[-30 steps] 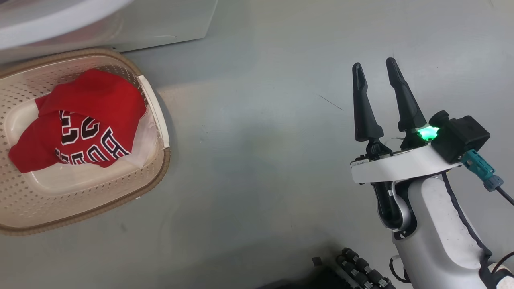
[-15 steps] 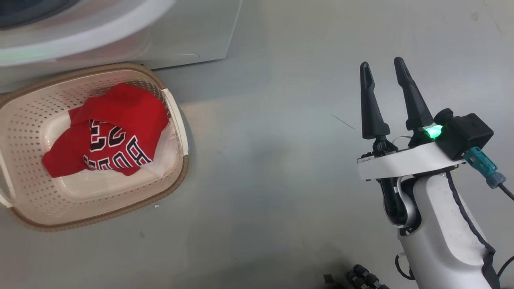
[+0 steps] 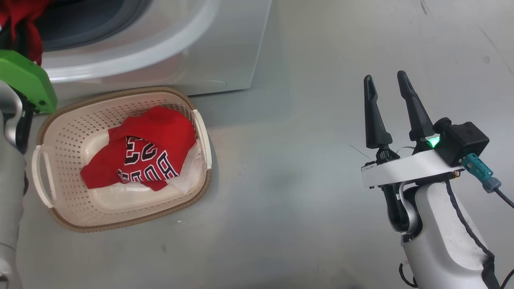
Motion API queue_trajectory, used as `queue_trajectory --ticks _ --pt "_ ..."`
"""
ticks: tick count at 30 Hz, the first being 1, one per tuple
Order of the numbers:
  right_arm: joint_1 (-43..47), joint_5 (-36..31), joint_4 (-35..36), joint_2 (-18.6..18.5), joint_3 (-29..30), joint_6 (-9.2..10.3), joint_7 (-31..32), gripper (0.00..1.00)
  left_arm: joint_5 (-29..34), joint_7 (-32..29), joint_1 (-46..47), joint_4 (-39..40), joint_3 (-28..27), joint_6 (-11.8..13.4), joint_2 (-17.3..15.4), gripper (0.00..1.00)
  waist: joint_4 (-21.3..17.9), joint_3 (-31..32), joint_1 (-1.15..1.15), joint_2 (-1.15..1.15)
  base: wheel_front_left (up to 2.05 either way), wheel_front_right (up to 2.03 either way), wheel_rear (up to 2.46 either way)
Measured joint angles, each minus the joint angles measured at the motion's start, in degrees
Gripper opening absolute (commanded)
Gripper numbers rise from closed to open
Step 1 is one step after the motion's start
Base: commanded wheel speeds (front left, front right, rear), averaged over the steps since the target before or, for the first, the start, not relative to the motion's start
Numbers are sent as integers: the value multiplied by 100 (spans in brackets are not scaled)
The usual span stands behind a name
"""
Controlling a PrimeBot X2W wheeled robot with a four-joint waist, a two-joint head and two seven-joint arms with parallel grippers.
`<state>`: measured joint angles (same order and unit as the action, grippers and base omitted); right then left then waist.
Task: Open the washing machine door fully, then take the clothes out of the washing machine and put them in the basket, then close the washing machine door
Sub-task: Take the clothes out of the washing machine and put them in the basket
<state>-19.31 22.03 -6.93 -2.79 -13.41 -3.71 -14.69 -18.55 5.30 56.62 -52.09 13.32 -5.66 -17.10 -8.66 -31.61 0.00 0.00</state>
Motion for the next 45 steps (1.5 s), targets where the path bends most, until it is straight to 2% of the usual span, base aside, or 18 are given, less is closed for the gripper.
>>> queue_trajectory --ticks 10,25,32,38,45 --pt "225 -52 -148 -1 63 -89 0 100 -60 695 -587 -19 141 -98 172 0 247 545 0 0 0 0 0" --pt "652 -97 -349 0 221 -176 0 100 -162 898 -1315 509 241 -122 441 0 526 1379 0 0 0 0 0" --pt "851 -101 -393 1 260 -189 0 100 -162 913 -1641 1125 232 -126 532 0 675 1735 -1 0 0 0 0" --pt "951 -110 -394 0 265 -229 0 100 -162 914 -1733 2098 -22 -126 520 0 814 1926 -1 0 0 0 0" --pt "953 -113 -385 2 256 -238 0 100 -162 914 -2073 2802 -240 -127 504 0 875 1993 -1 0 0 0 0"
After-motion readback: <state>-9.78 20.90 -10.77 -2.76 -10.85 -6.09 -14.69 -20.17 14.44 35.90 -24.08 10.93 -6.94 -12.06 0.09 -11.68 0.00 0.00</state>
